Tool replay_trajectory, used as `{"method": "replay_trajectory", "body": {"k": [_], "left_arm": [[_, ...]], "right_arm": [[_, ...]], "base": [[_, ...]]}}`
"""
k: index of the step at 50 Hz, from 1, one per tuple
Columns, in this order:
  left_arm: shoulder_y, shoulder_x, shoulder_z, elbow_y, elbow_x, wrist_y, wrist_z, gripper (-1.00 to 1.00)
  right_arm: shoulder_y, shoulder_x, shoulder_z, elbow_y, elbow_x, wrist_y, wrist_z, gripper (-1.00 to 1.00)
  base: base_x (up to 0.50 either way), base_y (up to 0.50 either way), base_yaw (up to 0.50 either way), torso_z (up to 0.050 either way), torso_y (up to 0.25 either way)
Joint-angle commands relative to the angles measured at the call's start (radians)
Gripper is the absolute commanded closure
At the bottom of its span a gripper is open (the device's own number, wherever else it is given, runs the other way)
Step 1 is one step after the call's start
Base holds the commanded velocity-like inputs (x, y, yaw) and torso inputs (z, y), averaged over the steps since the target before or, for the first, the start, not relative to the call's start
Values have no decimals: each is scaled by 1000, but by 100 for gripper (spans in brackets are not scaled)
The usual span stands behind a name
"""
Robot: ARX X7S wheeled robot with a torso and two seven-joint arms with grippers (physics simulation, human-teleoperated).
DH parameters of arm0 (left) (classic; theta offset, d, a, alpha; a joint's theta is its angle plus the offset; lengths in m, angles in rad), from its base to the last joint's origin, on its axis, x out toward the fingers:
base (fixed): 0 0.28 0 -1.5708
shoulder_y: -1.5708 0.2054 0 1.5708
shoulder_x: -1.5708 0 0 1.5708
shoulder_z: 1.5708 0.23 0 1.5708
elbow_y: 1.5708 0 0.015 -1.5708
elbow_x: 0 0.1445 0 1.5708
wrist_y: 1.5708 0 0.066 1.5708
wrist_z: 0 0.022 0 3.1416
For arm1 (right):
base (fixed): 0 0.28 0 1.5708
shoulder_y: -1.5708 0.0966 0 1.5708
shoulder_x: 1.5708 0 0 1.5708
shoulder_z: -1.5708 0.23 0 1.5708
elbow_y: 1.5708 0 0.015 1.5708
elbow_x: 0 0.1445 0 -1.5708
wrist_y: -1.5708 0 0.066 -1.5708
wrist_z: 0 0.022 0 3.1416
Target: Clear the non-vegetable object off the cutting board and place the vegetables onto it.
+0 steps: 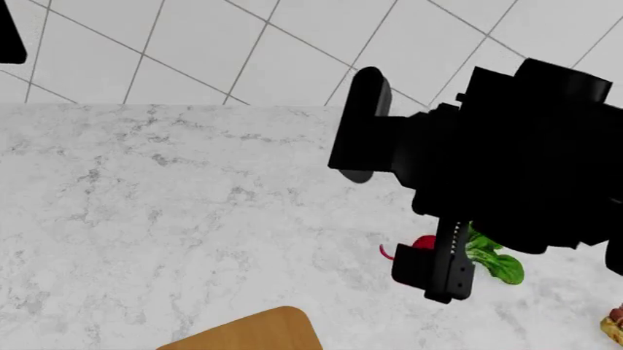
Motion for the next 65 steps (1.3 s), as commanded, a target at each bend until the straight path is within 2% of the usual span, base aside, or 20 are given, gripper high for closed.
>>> {"method": "replay_trajectory", "body": {"k": [1, 18, 44, 45, 55, 65], "left_arm": [[-4, 15, -24, 2, 11, -4, 39, -100], [-1, 10, -21, 0, 12, 1, 34, -100], [15, 14, -19, 10, 7, 5, 23, -100], [15, 14, -19, 9, 7, 6, 23, -100], [7, 16, -35, 29, -10, -14, 17, -100], [2, 16, -40, 32, -20, -20, 18, -100]], "right_arm": [[-29, -39, 24, 68, -9, -22, -60, -100], [-92, -55, 32, 127, 9, -30, -76, -100], [-142, -15, 29, 123, 34, 18, -41, -100], [-143, -12, 31, 118, 29, 14, -27, 100], [-103, 10, 43, 53, 46, 56, -4, 100], [47, 74, 98, -164, 83, 132, 63, 100]], "base": [[0, 0, 0, 0, 0], [0, 0, 0, 0, 0], [0, 0, 0, 0, 0], [0, 0, 0, 0, 0], [0, 0, -1, 0, 0], [0, 0, 0, 0, 0]]}}
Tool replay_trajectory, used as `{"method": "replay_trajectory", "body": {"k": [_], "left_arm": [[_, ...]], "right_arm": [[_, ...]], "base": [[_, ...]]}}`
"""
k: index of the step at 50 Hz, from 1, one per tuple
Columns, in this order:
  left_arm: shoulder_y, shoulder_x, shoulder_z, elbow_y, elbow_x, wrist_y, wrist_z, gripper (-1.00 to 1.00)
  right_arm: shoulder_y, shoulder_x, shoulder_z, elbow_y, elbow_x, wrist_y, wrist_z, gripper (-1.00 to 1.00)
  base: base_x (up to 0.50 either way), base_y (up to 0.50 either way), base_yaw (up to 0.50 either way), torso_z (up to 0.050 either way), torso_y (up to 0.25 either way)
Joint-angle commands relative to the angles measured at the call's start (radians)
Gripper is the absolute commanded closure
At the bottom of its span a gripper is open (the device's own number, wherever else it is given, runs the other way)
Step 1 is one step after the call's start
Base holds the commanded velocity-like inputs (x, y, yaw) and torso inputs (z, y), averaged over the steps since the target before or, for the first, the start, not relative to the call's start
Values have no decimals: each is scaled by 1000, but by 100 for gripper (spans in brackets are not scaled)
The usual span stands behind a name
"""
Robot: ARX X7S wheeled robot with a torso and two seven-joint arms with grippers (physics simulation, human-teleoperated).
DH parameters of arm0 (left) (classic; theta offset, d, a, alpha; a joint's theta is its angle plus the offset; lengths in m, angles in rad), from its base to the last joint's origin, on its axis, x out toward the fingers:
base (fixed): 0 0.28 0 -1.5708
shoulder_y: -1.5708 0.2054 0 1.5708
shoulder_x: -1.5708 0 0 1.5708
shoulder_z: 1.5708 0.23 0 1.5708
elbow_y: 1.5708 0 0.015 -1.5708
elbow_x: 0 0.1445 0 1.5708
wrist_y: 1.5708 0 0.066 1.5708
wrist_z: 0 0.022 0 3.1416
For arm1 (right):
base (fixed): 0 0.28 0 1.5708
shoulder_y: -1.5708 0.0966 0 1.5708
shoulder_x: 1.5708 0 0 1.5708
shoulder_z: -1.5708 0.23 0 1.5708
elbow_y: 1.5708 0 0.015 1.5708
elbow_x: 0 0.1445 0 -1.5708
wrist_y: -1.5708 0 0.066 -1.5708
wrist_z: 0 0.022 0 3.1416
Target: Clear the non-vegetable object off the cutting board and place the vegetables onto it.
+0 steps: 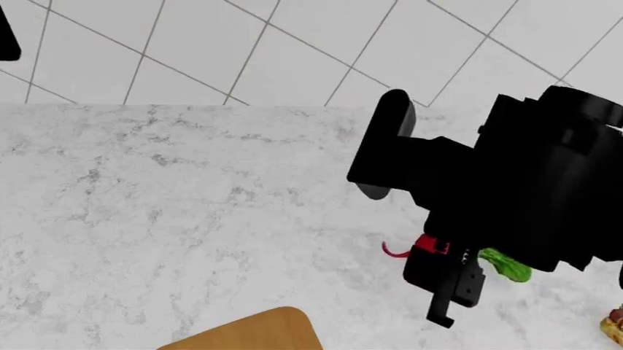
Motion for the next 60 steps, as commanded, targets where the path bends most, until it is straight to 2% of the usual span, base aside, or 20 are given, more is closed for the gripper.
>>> {"method": "replay_trajectory", "body": {"k": [1, 15, 16, 26, 42, 60], "left_arm": [[0, 19, -27, 15, 2, -14, 39, -100], [-4, 20, -36, 46, -14, -37, 30, -100], [-2, 17, -44, 48, -17, -34, 32, -100], [-3, 20, -41, 53, -23, -40, 28, -100], [-10, 18, -43, 48, -29, -39, 27, -100], [4, 17, -40, 40, -28, -25, 24, -100]], "right_arm": [[116, 35, 53, -172, 15, 63, 16, 100], [194, 70, 125, -418, 158, 204, 96, 100], [236, 34, 186, -521, 229, 240, 146, 100], [245, 22, 240, -596, 320, 292, 220, 100], [252, -27, 267, -503, 278, 218, 135, 100], [124, -109, 319, -361, 211, 70, 194, 100]], "base": [[0, 0, 0, 0, 0], [0, 0, 0, 0, 0], [0, 0, 0, 0, 0], [0, 0, 0, 0, 0], [0, 0, 0, 0, 0], [0, 0, 0, 0, 0]]}}
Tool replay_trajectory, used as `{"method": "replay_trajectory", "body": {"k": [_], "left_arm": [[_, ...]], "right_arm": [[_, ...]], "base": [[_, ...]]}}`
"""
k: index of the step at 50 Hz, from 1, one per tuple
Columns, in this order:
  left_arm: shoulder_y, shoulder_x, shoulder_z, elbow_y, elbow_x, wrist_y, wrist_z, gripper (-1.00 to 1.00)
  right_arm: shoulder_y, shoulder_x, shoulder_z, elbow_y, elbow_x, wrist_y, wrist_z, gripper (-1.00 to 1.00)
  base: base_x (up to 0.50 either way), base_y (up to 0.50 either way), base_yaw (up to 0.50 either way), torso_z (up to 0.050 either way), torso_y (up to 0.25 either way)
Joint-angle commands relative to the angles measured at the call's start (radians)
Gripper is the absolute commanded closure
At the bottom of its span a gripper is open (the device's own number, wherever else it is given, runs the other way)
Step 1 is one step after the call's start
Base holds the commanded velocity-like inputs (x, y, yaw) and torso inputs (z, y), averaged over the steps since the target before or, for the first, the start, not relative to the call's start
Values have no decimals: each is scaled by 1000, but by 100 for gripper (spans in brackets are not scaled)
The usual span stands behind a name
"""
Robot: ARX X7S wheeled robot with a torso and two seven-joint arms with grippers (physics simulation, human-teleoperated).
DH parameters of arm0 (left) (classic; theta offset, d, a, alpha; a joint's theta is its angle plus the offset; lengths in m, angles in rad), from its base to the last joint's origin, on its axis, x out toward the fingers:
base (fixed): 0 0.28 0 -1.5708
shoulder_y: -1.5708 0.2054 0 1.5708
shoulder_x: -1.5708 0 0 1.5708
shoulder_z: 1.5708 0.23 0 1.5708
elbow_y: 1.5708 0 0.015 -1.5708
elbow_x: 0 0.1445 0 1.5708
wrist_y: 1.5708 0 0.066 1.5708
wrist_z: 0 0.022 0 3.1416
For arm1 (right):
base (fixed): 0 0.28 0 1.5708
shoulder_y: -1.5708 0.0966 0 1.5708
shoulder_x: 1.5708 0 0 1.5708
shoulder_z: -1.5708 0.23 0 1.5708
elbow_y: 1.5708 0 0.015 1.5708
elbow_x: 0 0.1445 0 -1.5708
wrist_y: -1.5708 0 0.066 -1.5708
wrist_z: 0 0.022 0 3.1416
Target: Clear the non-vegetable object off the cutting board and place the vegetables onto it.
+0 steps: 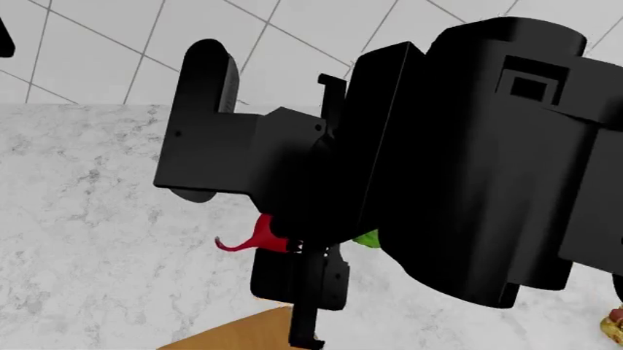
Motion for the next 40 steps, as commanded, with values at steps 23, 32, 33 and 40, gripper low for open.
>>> {"method": "replay_trajectory", "body": {"k": [23, 32, 33, 40], "left_arm": [[10, 17, -21, 2, 7, 2, 31, -100], [15, 11, -30, -10, 6, 16, 35, -100], [19, 10, -27, -15, 9, 21, 36, -100], [10, 10, -27, -13, 5, 15, 33, -100]], "right_arm": [[-143, -91, 45, 26, -9, -109, -49, 100], [-184, -126, 36, 87, -33, -145, -71, 100], [-189, -130, 36, 90, -34, -147, -69, 100], [-204, -138, 47, 80, -4, -142, -67, 100]], "base": [[0, 0, 0, 0, 0], [0, 0, 0, 0, 0], [0, 0, 0, 0, 0], [0, 0, 0, 0, 0]]}}
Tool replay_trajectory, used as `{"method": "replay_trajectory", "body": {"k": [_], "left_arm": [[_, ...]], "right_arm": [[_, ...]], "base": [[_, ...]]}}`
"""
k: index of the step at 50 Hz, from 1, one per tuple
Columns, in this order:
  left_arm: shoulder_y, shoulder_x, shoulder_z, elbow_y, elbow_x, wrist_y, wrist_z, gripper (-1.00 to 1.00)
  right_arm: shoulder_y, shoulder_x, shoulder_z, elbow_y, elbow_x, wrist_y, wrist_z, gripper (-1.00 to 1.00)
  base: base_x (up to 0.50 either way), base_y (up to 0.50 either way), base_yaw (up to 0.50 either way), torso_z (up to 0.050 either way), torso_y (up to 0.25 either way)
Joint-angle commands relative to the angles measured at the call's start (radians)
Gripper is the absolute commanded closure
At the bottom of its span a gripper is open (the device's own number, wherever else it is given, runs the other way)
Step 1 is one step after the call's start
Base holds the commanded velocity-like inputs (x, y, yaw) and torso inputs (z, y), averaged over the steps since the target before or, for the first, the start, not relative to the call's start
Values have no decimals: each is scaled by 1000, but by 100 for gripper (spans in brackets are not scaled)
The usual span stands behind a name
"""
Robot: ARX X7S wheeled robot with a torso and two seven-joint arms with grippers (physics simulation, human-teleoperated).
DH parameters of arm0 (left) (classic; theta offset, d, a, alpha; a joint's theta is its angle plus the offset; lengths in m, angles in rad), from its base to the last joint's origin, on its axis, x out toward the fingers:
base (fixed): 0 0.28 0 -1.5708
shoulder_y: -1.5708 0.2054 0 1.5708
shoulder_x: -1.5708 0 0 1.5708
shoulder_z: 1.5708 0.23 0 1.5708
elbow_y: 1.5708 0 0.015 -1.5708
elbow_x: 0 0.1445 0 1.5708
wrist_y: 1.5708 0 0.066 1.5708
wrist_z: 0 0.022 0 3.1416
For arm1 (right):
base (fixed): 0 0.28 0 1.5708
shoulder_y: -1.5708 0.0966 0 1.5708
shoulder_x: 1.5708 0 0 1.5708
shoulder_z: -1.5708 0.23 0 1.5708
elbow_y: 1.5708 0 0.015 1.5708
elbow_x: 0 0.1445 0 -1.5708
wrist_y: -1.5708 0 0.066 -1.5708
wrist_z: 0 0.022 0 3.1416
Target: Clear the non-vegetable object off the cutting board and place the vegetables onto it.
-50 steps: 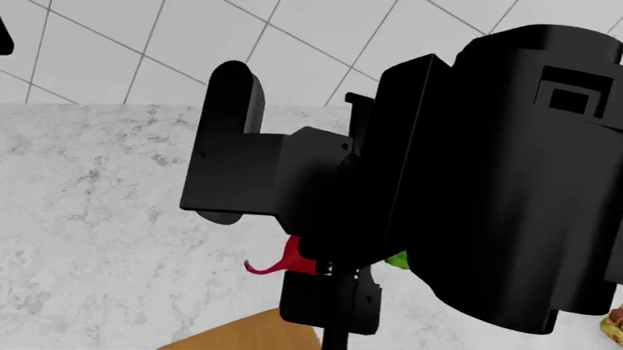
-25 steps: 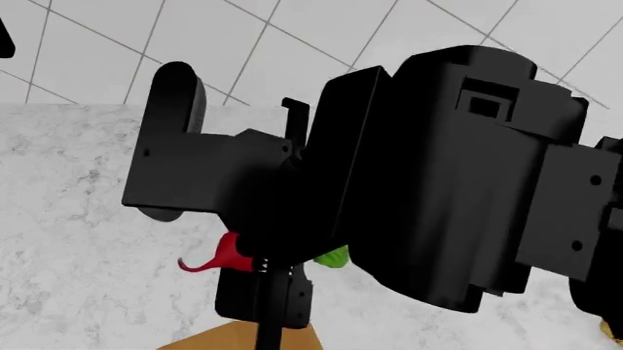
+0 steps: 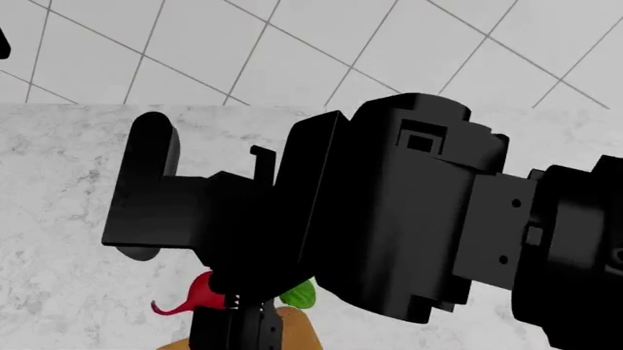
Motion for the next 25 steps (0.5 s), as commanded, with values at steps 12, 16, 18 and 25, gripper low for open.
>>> {"method": "replay_trajectory", "body": {"k": [12, 16, 18, 25], "left_arm": [[-16, 19, -23, 1, 4, -12, 35, -100], [-20, 18, -24, -1, 3, -13, 35, -100], [-24, 17, -26, 3, 0, -19, 33, -100], [-21, 16, -26, 0, 0, -13, 32, -100]], "right_arm": [[-17, -37, 41, 3, 44, 26, -39, 100], [-23, -36, 39, 2, 51, 31, -38, 100], [-24, -36, 36, 8, 50, 36, -37, 100], [-19, -33, 38, -2, 58, 47, -29, -100]], "base": [[0, 0, 0, 0, 0], [0, 0, 0, 0, 0], [0, 0, 0, 0, 0], [0, 0, 0, 0, 0]]}}
